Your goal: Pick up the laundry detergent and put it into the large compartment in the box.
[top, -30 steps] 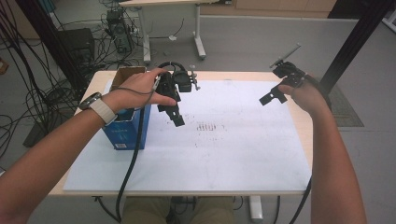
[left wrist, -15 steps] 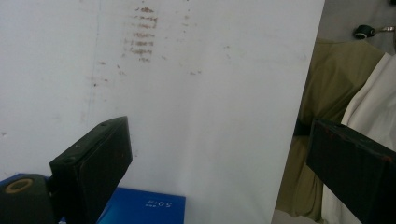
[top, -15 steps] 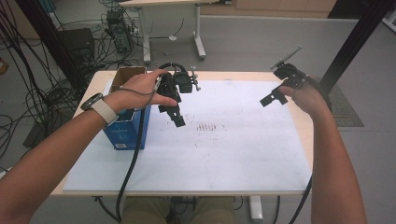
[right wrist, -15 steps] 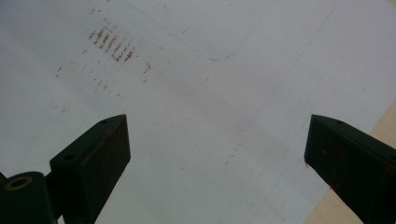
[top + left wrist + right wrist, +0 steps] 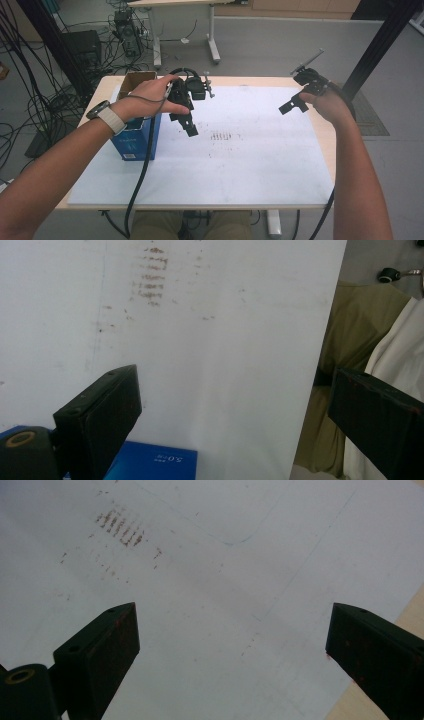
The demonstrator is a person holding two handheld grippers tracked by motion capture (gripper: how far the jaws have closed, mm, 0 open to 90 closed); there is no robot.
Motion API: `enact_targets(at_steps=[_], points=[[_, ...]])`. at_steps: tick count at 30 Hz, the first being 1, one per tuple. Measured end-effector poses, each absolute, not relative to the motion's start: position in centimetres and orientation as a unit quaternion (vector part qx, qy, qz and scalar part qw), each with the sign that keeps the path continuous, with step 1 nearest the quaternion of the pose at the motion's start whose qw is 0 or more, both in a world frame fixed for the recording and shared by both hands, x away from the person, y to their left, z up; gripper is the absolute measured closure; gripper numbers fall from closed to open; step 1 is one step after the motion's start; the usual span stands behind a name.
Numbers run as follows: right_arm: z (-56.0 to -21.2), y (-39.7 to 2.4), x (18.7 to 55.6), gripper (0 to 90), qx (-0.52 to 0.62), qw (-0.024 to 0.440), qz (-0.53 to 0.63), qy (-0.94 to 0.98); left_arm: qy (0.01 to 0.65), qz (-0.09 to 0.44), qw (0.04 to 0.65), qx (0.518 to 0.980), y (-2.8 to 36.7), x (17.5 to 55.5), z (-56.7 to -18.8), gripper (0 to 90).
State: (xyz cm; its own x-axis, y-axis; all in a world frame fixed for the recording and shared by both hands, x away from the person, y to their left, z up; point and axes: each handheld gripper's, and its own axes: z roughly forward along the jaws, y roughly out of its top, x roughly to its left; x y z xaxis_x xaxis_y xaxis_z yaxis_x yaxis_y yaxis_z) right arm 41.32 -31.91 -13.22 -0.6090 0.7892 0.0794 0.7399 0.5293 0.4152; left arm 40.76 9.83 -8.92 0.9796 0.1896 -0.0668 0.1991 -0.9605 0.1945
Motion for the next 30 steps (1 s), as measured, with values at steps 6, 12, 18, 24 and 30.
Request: enact_targets(at_steps=[6, 12, 18, 24, 30], points=[[-13.27, -31.92, 41.25, 6.9, 0.438, 0.059, 0.208, 0.872, 0.1, -0.025, 0.102, 0.989, 9.86, 40.75, -9.01, 7.5], [-13.37, -31.97, 41.23, 6.9, 0.438, 0.058, 0.209, 0.872, 0.098, -0.025, 0.1, 0.99, 9.78, 40.83, -9.05, 7.4], [-13.51, -32.07, 41.21, 6.9, 0.439, 0.057, 0.209, 0.872, 0.099, -0.026, 0.099, 0.99, 9.77, 40.89, -9.21, 7.5], [-13.59, -32.15, 41.13, 6.9, 0.439, 0.057, 0.21, 0.871, 0.099, -0.027, 0.098, 0.99, 9.74, 40.94, -9.2, 7.5], [-13.62, -32.2, 41.05, 6.9, 0.44, 0.057, 0.211, 0.871, 0.107, -0.028, 0.105, 0.988, 10.01, 40.94, -9.17, 7.3]])
